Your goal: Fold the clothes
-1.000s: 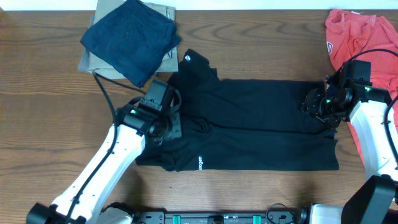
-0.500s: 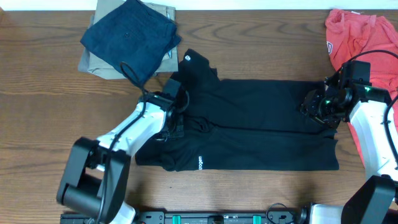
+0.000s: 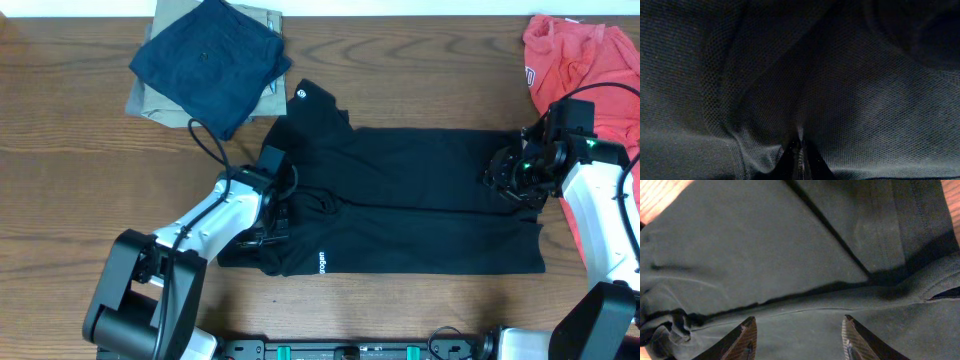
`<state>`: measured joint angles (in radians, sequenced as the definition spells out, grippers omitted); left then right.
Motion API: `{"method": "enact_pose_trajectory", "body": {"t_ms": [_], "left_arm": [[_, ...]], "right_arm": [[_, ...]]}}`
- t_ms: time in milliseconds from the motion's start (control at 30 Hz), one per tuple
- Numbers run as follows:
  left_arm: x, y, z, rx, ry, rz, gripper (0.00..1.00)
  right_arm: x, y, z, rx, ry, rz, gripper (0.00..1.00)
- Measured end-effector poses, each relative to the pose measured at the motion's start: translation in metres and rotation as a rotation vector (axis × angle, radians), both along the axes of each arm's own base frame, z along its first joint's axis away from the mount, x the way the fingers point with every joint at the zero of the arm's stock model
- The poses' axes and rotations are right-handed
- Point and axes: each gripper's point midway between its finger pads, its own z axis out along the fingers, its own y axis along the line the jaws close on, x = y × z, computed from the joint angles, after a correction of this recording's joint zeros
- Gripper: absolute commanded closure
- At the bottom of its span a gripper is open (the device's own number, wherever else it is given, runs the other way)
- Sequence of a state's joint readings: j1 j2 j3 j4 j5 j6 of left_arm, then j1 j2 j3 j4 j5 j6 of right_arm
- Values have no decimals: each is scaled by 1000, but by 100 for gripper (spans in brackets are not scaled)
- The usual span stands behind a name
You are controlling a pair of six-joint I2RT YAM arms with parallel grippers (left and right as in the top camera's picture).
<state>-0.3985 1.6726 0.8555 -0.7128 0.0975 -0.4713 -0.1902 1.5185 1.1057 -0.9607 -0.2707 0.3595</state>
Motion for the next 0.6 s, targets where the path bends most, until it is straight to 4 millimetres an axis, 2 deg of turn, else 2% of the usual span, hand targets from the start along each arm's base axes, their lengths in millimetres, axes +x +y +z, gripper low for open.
{"method": "enact_pose_trajectory", "body": {"t_ms": [133,200,433,600], "left_arm": [[-2,-1,0,-25,17,16,94],[-11,-5,1,-55,58,24,94],[-67,-26,1,-180,289,31,94],[-105,-33,2,-181,416,18,94]], "right_arm": [[-2,0,-1,1,11,-4,46],[-5,1,-2,3,21,-5,46],[-15,2,-13,10,57,-11,46],[-24,-1,-22,-13,96,-34,48]]}}
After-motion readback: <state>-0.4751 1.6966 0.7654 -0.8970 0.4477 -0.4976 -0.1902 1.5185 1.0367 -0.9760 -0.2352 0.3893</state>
